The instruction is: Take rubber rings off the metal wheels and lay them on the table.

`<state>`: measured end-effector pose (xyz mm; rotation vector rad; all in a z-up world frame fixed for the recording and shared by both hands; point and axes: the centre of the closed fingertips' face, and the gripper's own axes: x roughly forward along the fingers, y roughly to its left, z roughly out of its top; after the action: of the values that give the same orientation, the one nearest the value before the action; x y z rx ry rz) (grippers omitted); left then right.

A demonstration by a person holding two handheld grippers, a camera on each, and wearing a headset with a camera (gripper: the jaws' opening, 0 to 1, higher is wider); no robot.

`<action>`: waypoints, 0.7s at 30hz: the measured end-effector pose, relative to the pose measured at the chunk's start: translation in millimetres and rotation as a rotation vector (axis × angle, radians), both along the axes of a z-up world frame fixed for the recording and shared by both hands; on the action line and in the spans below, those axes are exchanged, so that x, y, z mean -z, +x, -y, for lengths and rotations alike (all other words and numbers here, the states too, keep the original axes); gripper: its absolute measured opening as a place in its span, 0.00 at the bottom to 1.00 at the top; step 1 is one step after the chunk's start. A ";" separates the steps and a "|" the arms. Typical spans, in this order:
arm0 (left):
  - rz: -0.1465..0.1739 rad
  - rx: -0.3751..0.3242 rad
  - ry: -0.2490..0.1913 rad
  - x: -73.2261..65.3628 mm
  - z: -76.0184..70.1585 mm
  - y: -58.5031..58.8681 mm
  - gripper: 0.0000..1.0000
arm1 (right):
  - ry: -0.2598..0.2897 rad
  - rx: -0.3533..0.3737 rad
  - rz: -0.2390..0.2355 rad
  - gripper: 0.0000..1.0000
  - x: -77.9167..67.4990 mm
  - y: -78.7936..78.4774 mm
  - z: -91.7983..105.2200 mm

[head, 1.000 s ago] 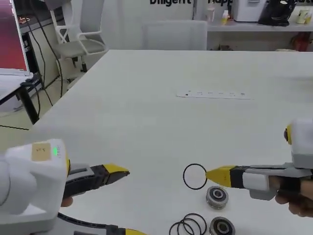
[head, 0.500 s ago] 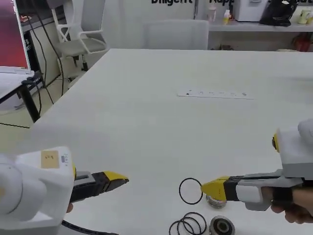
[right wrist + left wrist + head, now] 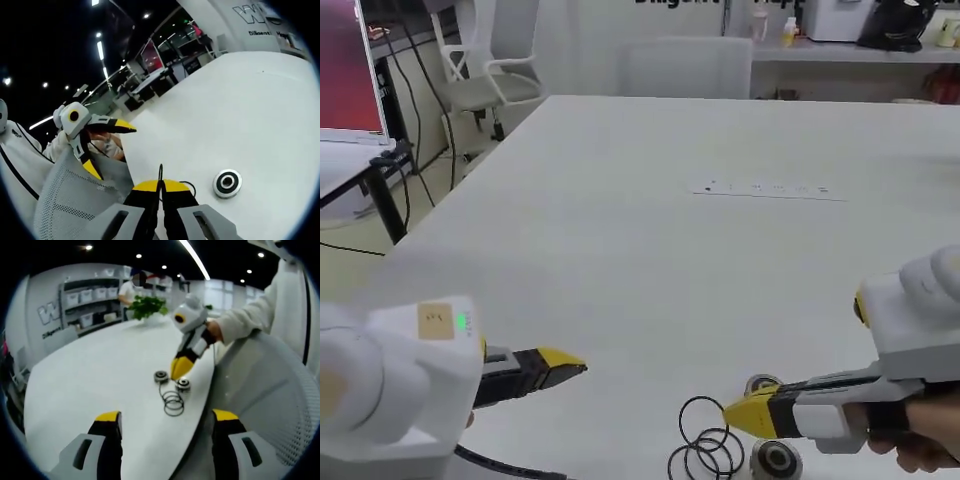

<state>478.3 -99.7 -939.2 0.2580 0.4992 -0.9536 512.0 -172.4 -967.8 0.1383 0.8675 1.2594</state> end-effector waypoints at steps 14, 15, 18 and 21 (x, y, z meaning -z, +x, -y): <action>-0.004 0.004 0.010 2.4 1.1 -1.7 0.71 | -0.054 -0.031 -0.014 0.00 15.3 -8.9 1.1; -0.004 0.004 0.009 2.4 1.2 -1.8 0.71 | -0.051 -0.034 -0.020 0.00 16.2 -10.1 0.5; -0.003 0.005 0.010 2.5 1.1 -1.9 0.70 | -0.060 -0.041 -0.029 0.00 20.3 -12.4 0.5; -0.002 0.002 0.008 2.3 0.7 -1.4 0.70 | -0.065 -0.032 -0.016 0.00 22.0 -8.7 1.6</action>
<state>476.9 -100.3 -941.5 0.2647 0.5044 -0.9540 503.3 -174.1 -989.8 0.0831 0.9262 1.2605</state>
